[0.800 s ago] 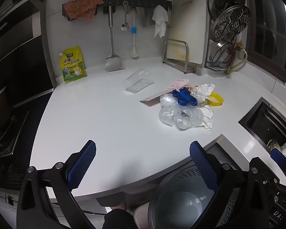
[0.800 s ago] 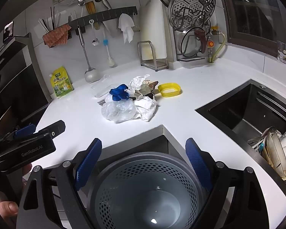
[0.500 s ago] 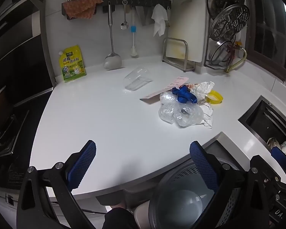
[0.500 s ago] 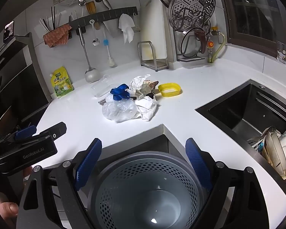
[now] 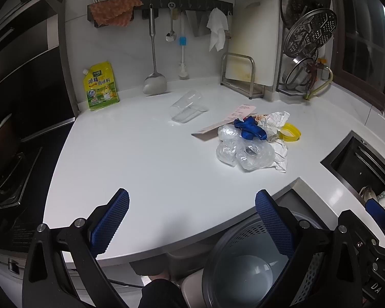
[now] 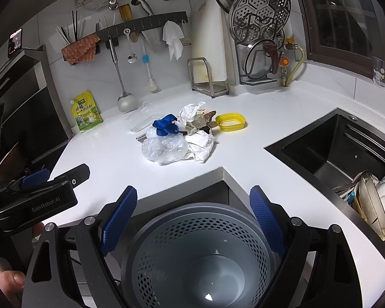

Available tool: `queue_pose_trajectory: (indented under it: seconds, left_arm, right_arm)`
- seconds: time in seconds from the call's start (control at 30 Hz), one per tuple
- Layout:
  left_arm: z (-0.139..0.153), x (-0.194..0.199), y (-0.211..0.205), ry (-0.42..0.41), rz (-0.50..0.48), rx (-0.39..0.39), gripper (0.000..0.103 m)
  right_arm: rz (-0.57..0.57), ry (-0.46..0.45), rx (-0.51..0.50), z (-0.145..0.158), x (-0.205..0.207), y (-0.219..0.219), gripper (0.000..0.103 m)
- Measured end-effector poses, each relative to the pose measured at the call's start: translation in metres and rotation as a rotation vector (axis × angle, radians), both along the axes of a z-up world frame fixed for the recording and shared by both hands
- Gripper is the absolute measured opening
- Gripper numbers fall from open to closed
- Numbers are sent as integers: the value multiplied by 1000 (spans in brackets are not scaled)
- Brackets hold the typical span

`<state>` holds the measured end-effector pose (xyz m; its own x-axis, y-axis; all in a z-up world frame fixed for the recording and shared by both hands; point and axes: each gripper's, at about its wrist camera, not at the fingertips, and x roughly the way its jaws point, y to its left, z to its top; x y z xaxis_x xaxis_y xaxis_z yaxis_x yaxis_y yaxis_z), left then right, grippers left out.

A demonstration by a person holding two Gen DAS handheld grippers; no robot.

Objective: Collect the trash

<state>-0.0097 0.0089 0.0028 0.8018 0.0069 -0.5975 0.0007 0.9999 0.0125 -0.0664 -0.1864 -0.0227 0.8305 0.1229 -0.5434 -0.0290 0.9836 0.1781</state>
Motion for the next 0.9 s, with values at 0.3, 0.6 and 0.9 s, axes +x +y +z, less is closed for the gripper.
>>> queue_pose_trajectory:
  seconds: [0.3, 0.6, 0.9]
  left_arm:
    - [0, -2, -2, 1, -1, 3, 97]
    - [-1, -2, -7, 2, -2, 9, 97]
    - [0, -2, -6, -1, 1, 1, 97]
  right_arm:
    - [-2, -3, 10, 1, -2, 0, 85]
    - [-7, -5, 14, 1, -1, -3, 85]
    - [-7, -6, 11, 2, -1, -2, 85]
